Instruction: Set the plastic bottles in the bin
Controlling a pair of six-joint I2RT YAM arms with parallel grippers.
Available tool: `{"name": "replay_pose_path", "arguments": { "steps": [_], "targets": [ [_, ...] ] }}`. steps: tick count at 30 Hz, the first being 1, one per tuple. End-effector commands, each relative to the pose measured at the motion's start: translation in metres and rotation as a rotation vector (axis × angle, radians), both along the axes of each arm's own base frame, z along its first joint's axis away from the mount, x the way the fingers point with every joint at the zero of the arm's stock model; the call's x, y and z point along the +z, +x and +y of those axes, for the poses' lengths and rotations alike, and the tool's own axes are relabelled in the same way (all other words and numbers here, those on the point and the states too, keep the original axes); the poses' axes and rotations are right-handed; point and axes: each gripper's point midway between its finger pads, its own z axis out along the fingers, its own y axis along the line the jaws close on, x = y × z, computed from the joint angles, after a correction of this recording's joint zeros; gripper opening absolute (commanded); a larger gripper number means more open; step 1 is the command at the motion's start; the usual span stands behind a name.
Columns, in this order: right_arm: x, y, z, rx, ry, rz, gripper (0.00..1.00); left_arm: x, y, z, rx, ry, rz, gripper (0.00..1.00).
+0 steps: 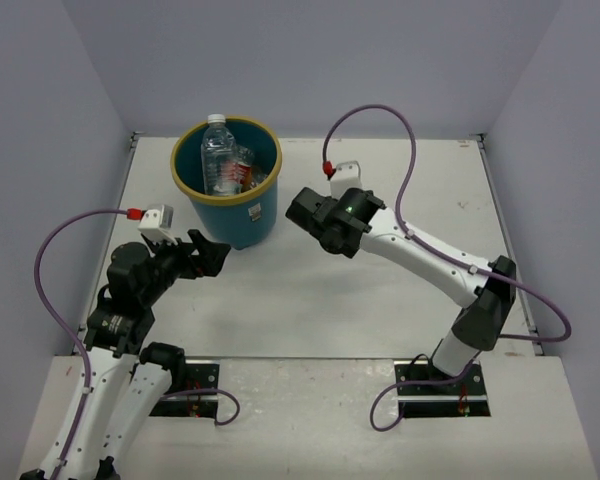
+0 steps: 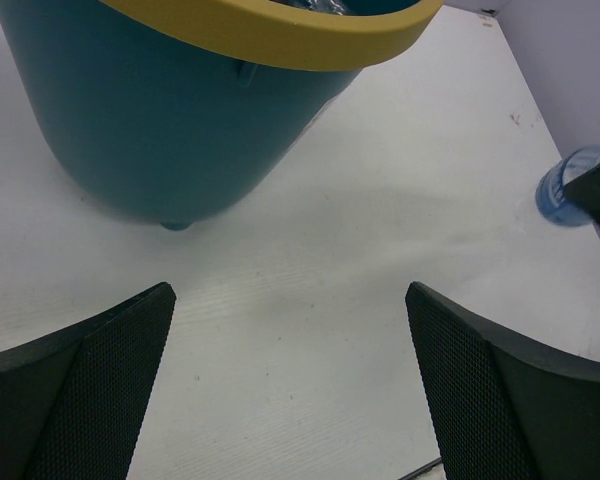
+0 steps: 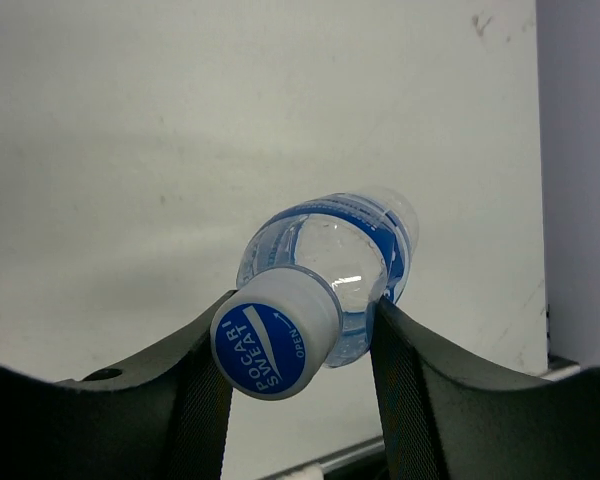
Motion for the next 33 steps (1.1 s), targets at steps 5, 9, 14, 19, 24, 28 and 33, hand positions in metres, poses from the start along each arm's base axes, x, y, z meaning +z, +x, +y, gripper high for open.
{"name": "replay_pose_path", "arguments": {
  "steps": [5,9,14,19,24,28,33],
  "targets": [
    [0.175,0.038,-0.009,-0.016,0.195,-0.551,0.00,0.009,0.005,0.004,0.031,-0.010,-0.030,1.00],
    [0.240,0.038,0.078,0.478,0.707,-0.728,0.00,0.016,0.004,0.007,0.044,-0.008,-0.042,1.00],
    [0.319,0.021,0.120,0.724,0.900,-0.830,0.00,0.029,0.000,0.009,0.053,-0.011,-0.071,1.00],
    [0.315,0.029,0.174,0.852,0.886,-0.656,0.00,0.035,-0.006,0.017,0.088,0.003,-0.078,1.00],
    [0.280,0.052,0.198,0.795,0.818,-0.524,0.00,0.038,-0.010,0.022,0.109,0.010,-0.080,1.00],
    [0.244,0.068,0.200,0.709,0.749,-0.455,0.00,0.036,-0.007,0.025,0.131,0.015,-0.073,1.00],
    [0.198,0.084,0.205,0.640,0.662,-0.376,0.00,0.029,-0.004,0.028,0.155,0.019,-0.052,1.00]
  ]
}}
